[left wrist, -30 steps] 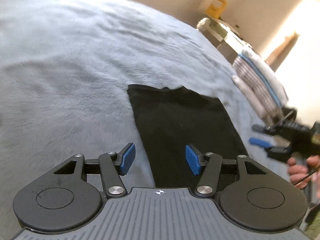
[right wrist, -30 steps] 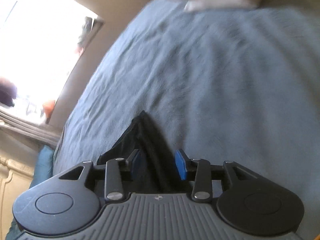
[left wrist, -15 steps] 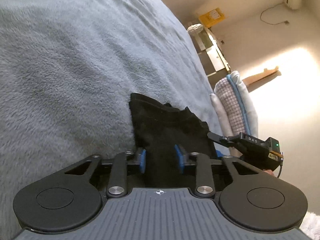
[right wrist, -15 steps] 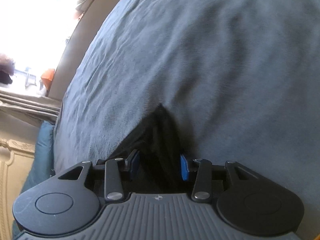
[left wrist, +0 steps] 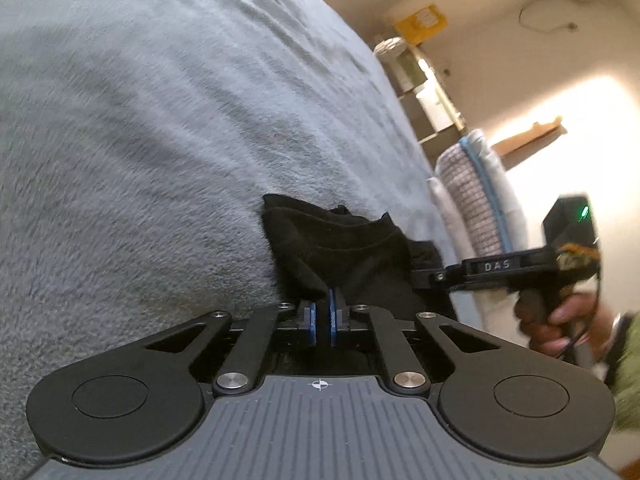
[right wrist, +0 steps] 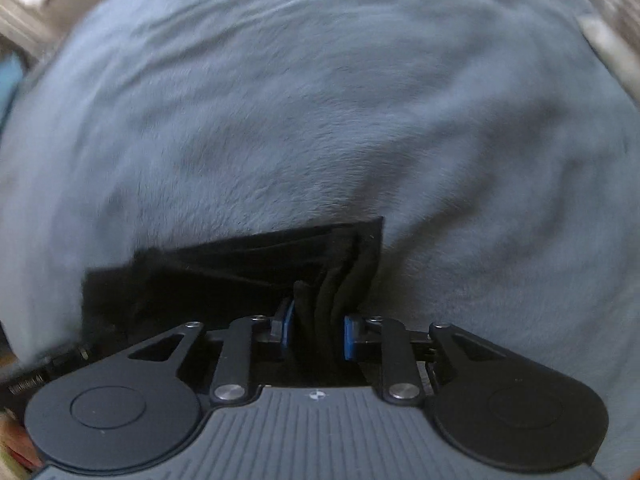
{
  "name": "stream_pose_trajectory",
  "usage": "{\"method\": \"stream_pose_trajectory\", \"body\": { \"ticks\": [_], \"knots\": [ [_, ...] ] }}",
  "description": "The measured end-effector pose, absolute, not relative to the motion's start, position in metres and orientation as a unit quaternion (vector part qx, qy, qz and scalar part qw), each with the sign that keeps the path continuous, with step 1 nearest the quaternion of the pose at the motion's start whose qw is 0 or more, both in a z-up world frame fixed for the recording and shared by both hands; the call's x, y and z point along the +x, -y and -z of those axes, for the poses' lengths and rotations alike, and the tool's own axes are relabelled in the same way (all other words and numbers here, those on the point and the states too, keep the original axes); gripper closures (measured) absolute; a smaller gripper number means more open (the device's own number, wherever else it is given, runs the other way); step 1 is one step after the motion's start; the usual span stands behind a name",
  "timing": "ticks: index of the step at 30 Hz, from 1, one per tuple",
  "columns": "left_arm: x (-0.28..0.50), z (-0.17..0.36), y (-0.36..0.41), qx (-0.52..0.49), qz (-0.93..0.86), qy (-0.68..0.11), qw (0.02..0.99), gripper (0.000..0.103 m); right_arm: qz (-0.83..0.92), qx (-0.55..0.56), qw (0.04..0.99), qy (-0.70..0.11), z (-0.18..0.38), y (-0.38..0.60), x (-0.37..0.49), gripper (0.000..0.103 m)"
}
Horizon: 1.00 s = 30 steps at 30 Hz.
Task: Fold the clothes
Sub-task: 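Lift the folded black shirt with both grippers and carry it toward the clothes stack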
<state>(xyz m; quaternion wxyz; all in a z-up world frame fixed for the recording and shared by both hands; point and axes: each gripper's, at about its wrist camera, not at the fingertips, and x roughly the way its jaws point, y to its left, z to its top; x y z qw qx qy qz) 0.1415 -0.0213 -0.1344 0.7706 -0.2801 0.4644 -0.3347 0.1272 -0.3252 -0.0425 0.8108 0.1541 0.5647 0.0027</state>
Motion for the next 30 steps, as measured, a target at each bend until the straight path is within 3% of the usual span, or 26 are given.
{"method": "stream_pose_trajectory", "body": {
  "ticks": [3,6,10,15,22,30],
  "knots": [
    [0.135,0.122,0.027,-0.249,0.331,-0.449,0.792,0.101,-0.008,0.095,0.814,-0.573,0.034,0.309,0.129,0.091],
    [0.125,0.108,0.028,-0.234,0.329,-0.423,0.811,0.101,-0.014,0.054,0.825,-0.562,0.020,0.303,0.125,0.092],
    [0.110,0.076,0.027,-0.237,0.329,-0.390,0.827,0.101,-0.031,0.087,0.877,-0.472,-0.019,0.341,0.093,0.093],
    [0.099,-0.004,0.065,-0.187,0.351,-0.325,0.858,0.101,-0.052,0.127,0.927,-0.350,-0.068,0.388,0.052,0.093],
    [0.090,-0.132,0.171,-0.108,0.370,-0.216,0.897,0.101,-0.080,0.168,0.968,-0.170,-0.140,0.460,-0.004,0.093],
    [0.095,-0.191,0.315,-0.162,0.416,-0.134,0.885,0.101,-0.080,0.116,0.990,-0.004,-0.240,0.611,-0.036,0.093]
  ]
}}
